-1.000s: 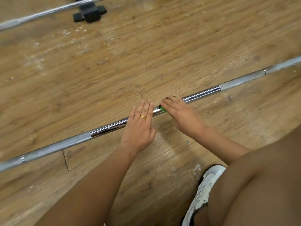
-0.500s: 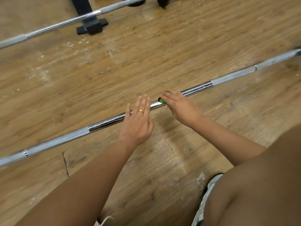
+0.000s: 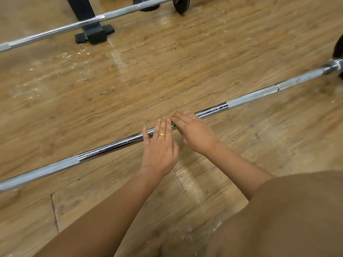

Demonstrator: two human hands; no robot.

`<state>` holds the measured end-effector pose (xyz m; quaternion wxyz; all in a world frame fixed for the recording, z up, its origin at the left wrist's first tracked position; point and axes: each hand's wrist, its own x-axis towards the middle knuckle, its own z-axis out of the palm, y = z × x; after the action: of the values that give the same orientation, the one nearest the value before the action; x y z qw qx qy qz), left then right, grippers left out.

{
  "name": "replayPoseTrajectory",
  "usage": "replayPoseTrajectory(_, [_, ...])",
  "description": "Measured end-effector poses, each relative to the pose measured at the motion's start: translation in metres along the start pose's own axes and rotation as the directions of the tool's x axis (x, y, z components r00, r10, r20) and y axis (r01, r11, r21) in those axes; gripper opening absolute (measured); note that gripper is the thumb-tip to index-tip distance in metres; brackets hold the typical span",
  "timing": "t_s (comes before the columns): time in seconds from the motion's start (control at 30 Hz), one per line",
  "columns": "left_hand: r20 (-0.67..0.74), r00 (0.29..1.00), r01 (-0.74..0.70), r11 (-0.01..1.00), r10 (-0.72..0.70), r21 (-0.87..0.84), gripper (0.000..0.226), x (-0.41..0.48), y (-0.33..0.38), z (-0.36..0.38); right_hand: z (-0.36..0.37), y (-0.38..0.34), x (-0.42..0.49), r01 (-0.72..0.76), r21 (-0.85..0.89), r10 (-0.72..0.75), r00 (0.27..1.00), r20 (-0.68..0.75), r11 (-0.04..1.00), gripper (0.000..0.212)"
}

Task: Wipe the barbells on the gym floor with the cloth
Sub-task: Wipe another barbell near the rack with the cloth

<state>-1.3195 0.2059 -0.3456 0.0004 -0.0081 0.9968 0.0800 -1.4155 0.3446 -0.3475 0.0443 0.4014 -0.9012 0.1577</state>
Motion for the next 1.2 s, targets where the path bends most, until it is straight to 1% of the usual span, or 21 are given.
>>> replayPoseTrajectory(0.07, [-0.023, 0.999, 0.030, 1.000, -0.030, 0.000, 0.069, 0.004, 0.002, 0.005, -0.003, 0.007, 0.004, -0.013, 0.004, 0.013, 1.000, -0.010, 1.000, 0.050])
replayPoseTrajectory(0.13, [-0.068, 0.997, 0.028, 1.000, -0.028, -0.004, 0.069, 0.007, 0.000, 0.011, -0.005, 0.017, 0.003, -0.023, 0.010, 0.023, 1.000, -0.019, 1.000, 0.052])
replayPoseTrajectory(0.2, [-0.122, 0.992, 0.025, 0.999, -0.027, -0.020, 0.067, 0.009, -0.002, 0.015, -0.003, 0.025, 0.000, -0.030, -0.013, 0.030, 0.999, -0.019, 0.999, 0.055])
replayPoseTrajectory(0.27, [-0.147, 0.989, 0.020, 1.000, -0.022, -0.014, 0.067, 0.010, -0.005, 0.017, 0.001, 0.027, -0.001, -0.022, -0.046, 0.021, 0.999, -0.030, 0.999, 0.055])
replayPoseTrajectory(0.3, [-0.140, 0.990, 0.019, 1.000, -0.019, 0.000, 0.068, 0.011, -0.006, 0.017, 0.003, 0.028, 0.000, -0.006, -0.054, 0.004, 0.999, -0.034, 0.999, 0.055])
replayPoseTrajectory(0.4, [-0.092, 0.995, 0.023, 1.000, -0.023, 0.002, 0.070, 0.015, -0.008, 0.011, -0.003, 0.041, 0.004, 0.104, -0.054, -0.105, 0.994, -0.020, 0.993, 0.055])
replayPoseTrajectory(0.43, [-0.083, 0.996, 0.023, 1.000, -0.022, 0.001, 0.070, 0.016, -0.008, 0.009, -0.008, 0.048, 0.005, 0.103, -0.040, -0.104, 0.994, -0.022, 0.994, 0.054])
replayPoseTrajectory(0.5, [-0.070, 0.997, 0.018, 1.000, -0.018, 0.008, 0.070, 0.017, -0.008, 0.007, -0.015, 0.054, 0.004, 0.008, -0.010, -0.009, 0.999, -0.053, 1.000, 0.051])
replayPoseTrajectory(0.57, [-0.070, 0.997, 0.017, 1.000, -0.015, 0.024, 0.070, 0.017, -0.009, 0.008, -0.011, 0.044, 0.002, -0.079, -0.024, 0.078, 0.995, -0.067, 0.997, 0.052])
replayPoseTrajectory(0.6, [-0.071, 0.997, 0.014, 0.999, -0.012, 0.033, 0.070, 0.016, -0.010, 0.008, -0.006, 0.036, 0.001, -0.088, -0.037, 0.086, 0.995, -0.049, 0.995, 0.054])
replayPoseTrajectory(0.67, [-0.066, 0.998, 0.003, 0.999, 0.000, 0.051, 0.071, 0.016, -0.010, 0.007, 0.002, 0.029, 0.002, -0.048, -0.043, 0.048, 0.999, 0.003, 0.998, 0.059])
replayPoseTrajectory(0.73, [-0.054, 0.998, -0.012, 0.997, 0.016, 0.072, 0.071, 0.016, -0.012, 0.005, -0.002, 0.037, 0.005, -0.022, -0.027, 0.022, 1.000, 0.001, 0.999, 0.058])
replayPoseTrajectory(0.77, [-0.046, 0.999, -0.016, 0.997, 0.020, 0.078, 0.072, 0.016, -0.013, 0.004, -0.005, 0.043, 0.005, -0.040, -0.019, 0.039, 0.999, -0.021, 0.999, 0.055])
replayPoseTrajectory(0.87, [-0.043, 0.999, -0.026, 0.993, 0.031, 0.118, 0.075, 0.018, -0.017, 0.006, -0.010, 0.049, 0.001, -0.184, -0.003, 0.182, 0.974, -0.138, 0.983, 0.048])
replayPoseTrajectory(0.9, [-0.045, 0.998, -0.027, 0.990, 0.033, 0.136, 0.077, 0.019, -0.017, 0.008, -0.008, 0.043, 0.001, -0.211, 0.002, 0.209, 0.966, -0.155, 0.977, 0.048])
replayPoseTrajectory(0.93, [-0.047, 0.998, -0.023, 0.988, 0.030, 0.151, 0.078, 0.019, -0.017, 0.010, -0.005, 0.037, 0.001, -0.215, 0.004, 0.213, 0.966, -0.147, 0.977, 0.050])
replayPoseTrajectory(1.0, [-0.051, 0.999, -0.005, 0.987, 0.014, 0.161, 0.079, 0.022, -0.016, 0.012, -0.001, 0.032, 0.002, -0.155, 0.006, 0.155, 0.983, -0.094, 0.988, 0.053])
replayPoseTrajectory(1.07, [-0.057, 0.998, -0.001, 0.988, 0.009, 0.154, 0.079, 0.025, -0.017, 0.013, -0.003, 0.043, 0.005, -0.089, 0.015, 0.090, 0.993, -0.072, 0.996, 0.047])
replayPoseTrajectory(1.1, [-0.059, 0.998, -0.009, 0.989, 0.018, 0.151, 0.080, 0.026, -0.018, 0.014, -0.005, 0.051, 0.006, -0.093, 0.024, 0.094, 0.993, -0.071, 0.995, 0.046])
replayPoseTrajectory(1.13, [-0.062, 0.998, -0.021, 0.989, 0.031, 0.149, 0.080, 0.027, -0.021, 0.014, -0.008, 0.059, 0.006, -0.132, 0.037, 0.135, 0.988, -0.077, 0.991, 0.045])
replayPoseTrajectory(1.2, [-0.071, 0.996, -0.036, 0.989, 0.047, 0.146, 0.083, 0.030, -0.025, 0.013, -0.010, 0.066, 0.007, -0.257, 0.066, 0.263, 0.958, -0.112, 0.964, 0.044])
